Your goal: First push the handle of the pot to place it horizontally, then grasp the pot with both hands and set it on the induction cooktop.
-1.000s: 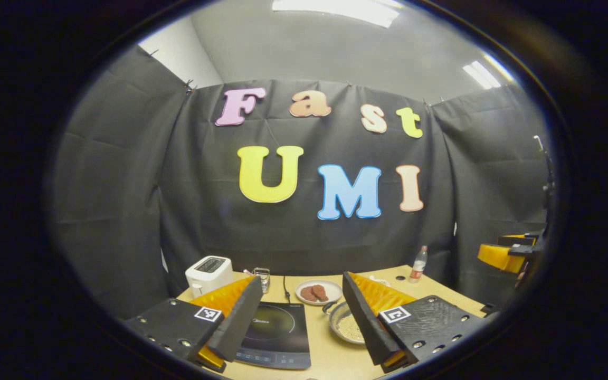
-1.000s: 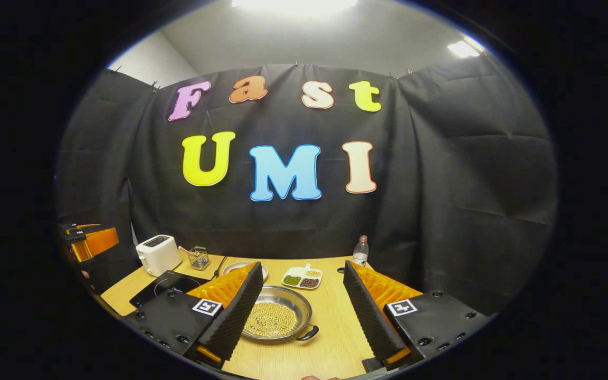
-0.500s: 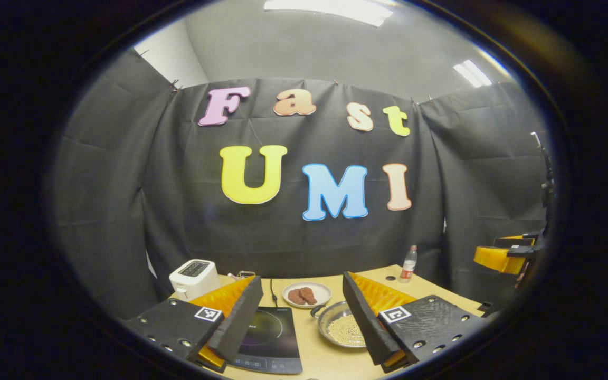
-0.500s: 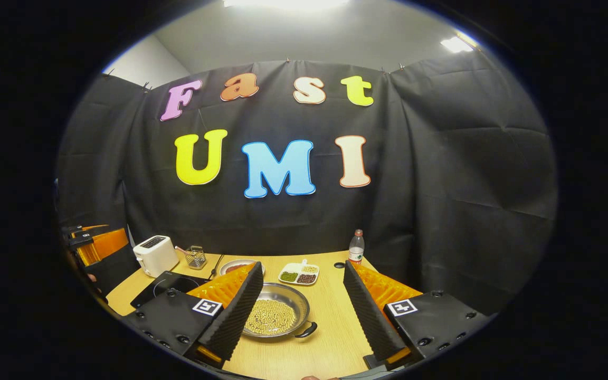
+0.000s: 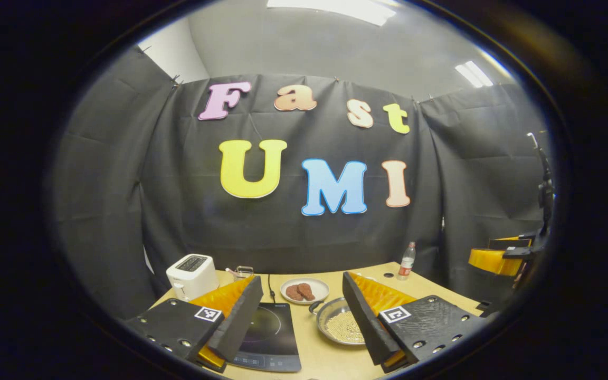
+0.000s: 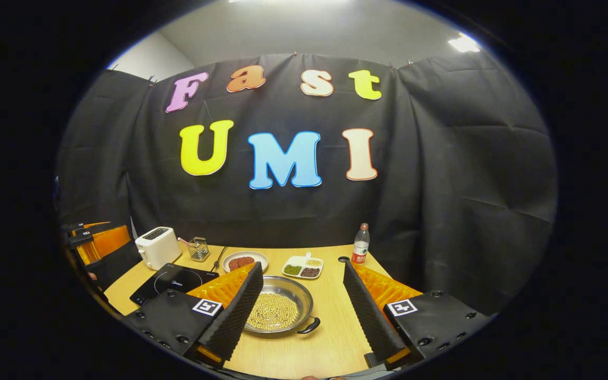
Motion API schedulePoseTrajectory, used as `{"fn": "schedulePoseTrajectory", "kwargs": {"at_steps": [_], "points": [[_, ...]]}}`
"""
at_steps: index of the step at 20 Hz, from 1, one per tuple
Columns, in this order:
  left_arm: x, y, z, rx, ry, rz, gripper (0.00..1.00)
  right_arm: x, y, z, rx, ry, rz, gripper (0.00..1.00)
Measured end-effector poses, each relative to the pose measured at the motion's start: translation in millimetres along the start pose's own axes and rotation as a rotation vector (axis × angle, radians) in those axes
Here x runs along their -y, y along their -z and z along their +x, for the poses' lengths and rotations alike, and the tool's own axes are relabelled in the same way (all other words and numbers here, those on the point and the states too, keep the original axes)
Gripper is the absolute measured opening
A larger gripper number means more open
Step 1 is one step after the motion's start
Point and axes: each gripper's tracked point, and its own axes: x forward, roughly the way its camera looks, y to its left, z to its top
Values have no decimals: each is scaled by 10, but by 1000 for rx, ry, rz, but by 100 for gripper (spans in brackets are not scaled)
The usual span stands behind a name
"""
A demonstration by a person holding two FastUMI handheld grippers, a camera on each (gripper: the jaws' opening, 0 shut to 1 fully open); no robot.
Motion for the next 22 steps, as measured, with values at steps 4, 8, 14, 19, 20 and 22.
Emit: {"fn": "schedulePoseTrajectory", "kwargs": {"at_steps": [4, 8, 14, 19, 20, 22], "points": [[-100, 46, -9, -8, -13, 16, 93, -148, 173, 172, -101, -43, -36, 98], [-190, 113, -37, -19, -22, 2, 89, -334, 397, 328, -210, -113, -91, 96], [-355, 356, -103, -73, -47, 5, 89, -508, 745, 516, -357, -171, -170, 19], [-390, 490, -65, -119, -77, -2, 89, -747, 1173, 520, -520, -348, -165, 2], [-375, 508, -36, -127, -81, -3, 89, -792, 1295, 508, -554, -372, -154, 2], [-333, 571, 20, -148, -92, -2, 89, -762, 1503, 547, -616, -403, -162, 2]]}}
